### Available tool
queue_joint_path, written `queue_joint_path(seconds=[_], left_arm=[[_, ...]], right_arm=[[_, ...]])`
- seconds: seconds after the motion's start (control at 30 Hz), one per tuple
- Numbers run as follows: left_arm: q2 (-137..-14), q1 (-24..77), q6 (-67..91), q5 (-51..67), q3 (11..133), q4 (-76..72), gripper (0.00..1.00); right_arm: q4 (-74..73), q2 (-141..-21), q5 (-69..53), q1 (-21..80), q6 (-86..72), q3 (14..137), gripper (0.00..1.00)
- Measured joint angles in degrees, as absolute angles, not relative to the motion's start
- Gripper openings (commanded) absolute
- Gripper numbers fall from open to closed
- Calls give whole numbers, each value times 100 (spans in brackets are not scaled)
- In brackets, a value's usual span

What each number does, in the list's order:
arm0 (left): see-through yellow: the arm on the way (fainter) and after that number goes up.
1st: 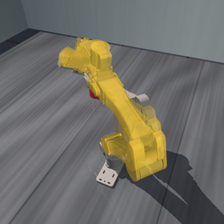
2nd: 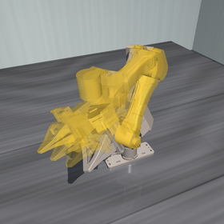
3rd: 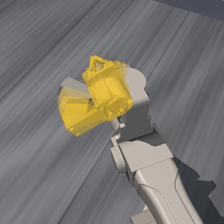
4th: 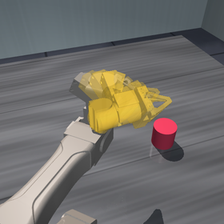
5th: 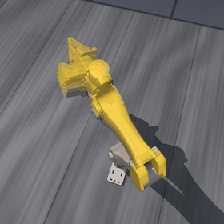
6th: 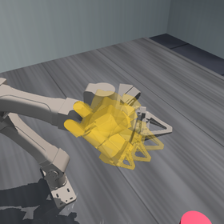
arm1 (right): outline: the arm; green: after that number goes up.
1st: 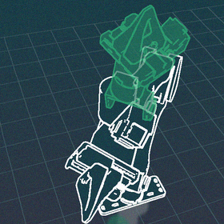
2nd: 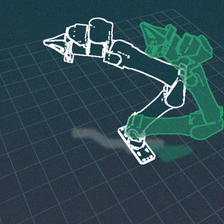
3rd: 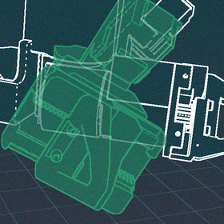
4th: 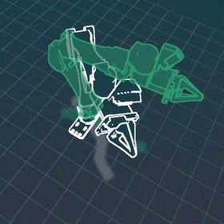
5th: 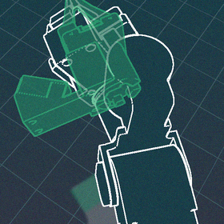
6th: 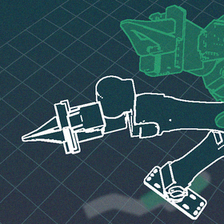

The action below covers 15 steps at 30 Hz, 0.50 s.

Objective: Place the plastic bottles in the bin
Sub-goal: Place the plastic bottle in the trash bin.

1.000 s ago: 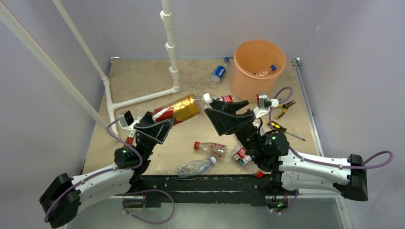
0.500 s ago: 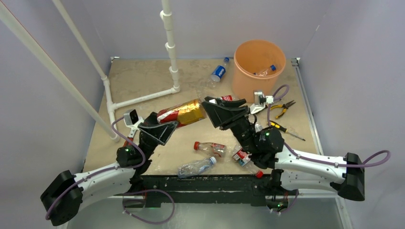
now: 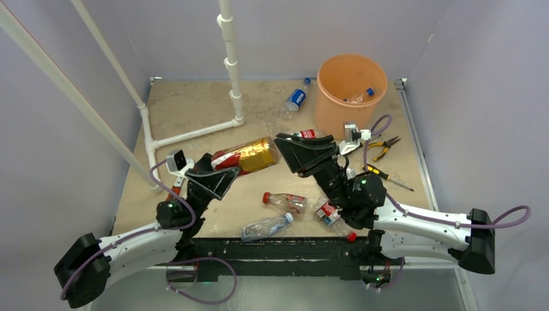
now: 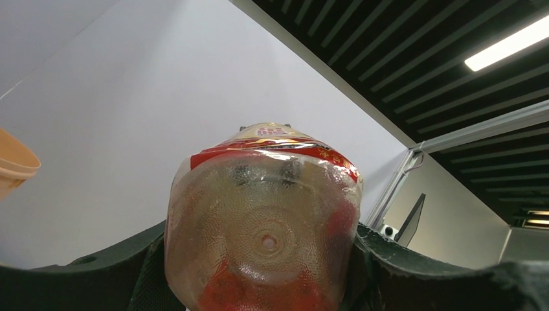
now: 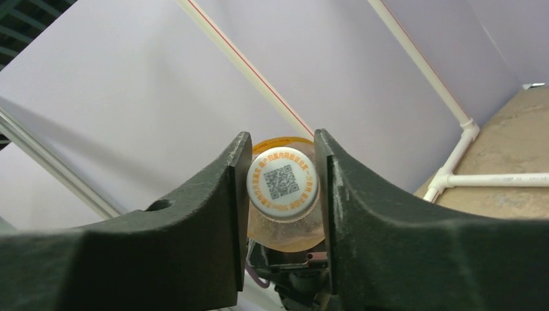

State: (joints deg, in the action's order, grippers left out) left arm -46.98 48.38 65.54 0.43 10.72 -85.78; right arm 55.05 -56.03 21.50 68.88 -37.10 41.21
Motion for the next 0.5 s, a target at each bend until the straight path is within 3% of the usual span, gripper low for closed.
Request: queue_joint_path(seconds=[0.1, 0.13, 0.17, 0.2, 0.33, 0.4, 0.5], left_arm=[[-4742, 4842, 6567, 64, 1072, -8595, 0], [-4762, 4842, 6591, 64, 1074, -8608, 0], [-4772, 4842, 6595, 64, 1074, -8611, 0], [-4783, 4842, 6602, 64, 1074, -8615, 5], [-4779, 4840, 6643, 84, 1076, -8621, 51], [-4720, 4840, 6646, 84, 1076, -8615, 80], [-4460, 4842, 6602, 84, 1063, -8525, 93]], right_arm=[[5496, -5603, 2108, 6849, -3741, 4110, 26], [5494, -5603, 2088, 6836, -3754, 4110, 17], [5492, -5605, 2067, 6823, -3752, 4110, 2], [5502, -5614, 2027, 6807, -3752, 4110, 0], [5494, -5623, 1949, 6779, -3732, 4117, 0], [5398, -5605, 1916, 6775, -3695, 4160, 0], [4880, -5461, 1813, 6783, -3511, 4410, 0]])
